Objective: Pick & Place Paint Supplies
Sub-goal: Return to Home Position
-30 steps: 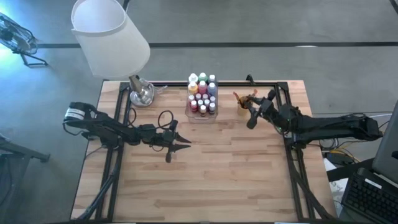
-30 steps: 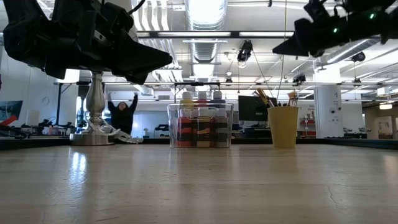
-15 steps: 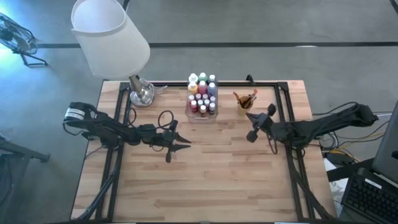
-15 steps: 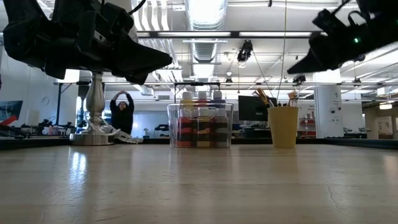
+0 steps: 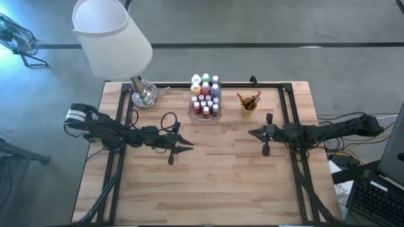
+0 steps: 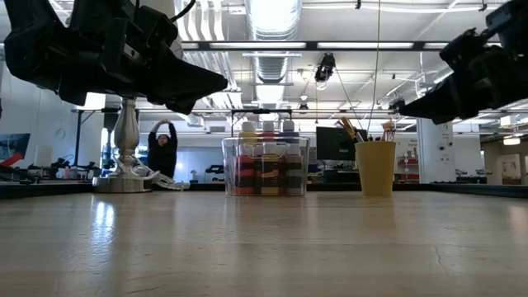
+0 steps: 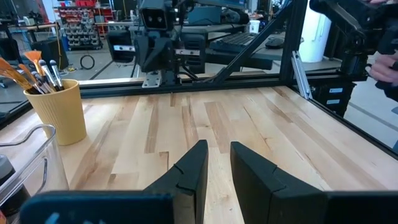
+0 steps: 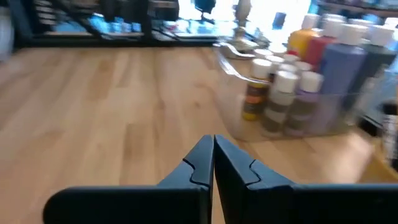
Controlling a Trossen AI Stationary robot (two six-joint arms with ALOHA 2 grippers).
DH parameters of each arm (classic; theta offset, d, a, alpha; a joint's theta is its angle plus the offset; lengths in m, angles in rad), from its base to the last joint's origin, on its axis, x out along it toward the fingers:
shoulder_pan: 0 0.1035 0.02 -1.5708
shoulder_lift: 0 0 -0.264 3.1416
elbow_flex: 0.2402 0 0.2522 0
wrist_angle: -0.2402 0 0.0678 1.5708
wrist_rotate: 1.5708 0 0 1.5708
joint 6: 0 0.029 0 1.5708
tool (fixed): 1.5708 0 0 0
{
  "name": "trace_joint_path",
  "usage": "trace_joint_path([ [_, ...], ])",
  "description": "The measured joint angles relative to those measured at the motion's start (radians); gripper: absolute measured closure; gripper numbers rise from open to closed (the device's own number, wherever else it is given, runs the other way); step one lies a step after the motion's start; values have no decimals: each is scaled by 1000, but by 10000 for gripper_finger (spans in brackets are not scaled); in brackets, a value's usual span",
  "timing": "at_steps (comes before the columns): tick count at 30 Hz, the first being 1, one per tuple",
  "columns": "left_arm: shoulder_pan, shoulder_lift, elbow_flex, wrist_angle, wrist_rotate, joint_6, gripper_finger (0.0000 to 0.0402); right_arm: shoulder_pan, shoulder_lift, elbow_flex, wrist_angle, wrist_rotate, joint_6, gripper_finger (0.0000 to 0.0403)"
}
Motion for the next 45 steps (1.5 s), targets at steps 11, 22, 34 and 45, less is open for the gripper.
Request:
trace_joint_path([
  [11, 0, 0, 0, -13, 0, 0, 328, -148, -297, -26, -110, -277, -100, 395],
  [22, 0, 0, 0, -30, 0, 0, 328, -151, -466, -24, -173, -246, -105, 394],
  [34, 0, 0, 0, -78, 0, 0, 328, -151, -420, -24, -182, -245, -91, 394],
  [45, 0, -104, -6, -217, 0, -26, 328, -151, -421, -24, -183, -245, -89, 394],
])
